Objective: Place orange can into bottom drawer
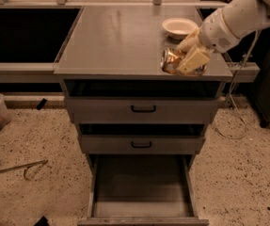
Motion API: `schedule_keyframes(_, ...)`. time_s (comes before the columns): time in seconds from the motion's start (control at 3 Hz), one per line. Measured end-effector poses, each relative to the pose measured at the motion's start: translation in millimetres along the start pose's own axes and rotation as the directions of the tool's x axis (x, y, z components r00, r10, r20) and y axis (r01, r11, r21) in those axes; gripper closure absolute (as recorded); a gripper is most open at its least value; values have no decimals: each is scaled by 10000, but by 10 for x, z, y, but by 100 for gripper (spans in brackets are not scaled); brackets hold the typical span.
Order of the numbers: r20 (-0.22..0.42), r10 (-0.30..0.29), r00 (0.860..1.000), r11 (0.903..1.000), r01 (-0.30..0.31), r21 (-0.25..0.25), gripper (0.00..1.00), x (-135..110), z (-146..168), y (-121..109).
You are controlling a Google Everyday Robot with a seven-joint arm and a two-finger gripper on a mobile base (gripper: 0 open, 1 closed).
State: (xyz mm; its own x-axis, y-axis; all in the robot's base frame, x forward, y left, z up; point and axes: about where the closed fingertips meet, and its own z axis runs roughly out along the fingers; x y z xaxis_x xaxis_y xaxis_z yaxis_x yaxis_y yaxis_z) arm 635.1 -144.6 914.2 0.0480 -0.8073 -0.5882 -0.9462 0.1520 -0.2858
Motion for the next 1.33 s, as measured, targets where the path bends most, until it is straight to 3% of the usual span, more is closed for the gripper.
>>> schedule_keyframes(0.33, 264, 45, 9996, 9993, -34, -384, 100, -32, -24, 497)
schedule_keyframes(0.67, 339, 52, 9994, 9929, -12, -1189, 100, -20, 122, 1009)
schedule_keyframes(1.33, 487, 340, 9982, 9954, -294, -911, 100, 23, 207, 1105)
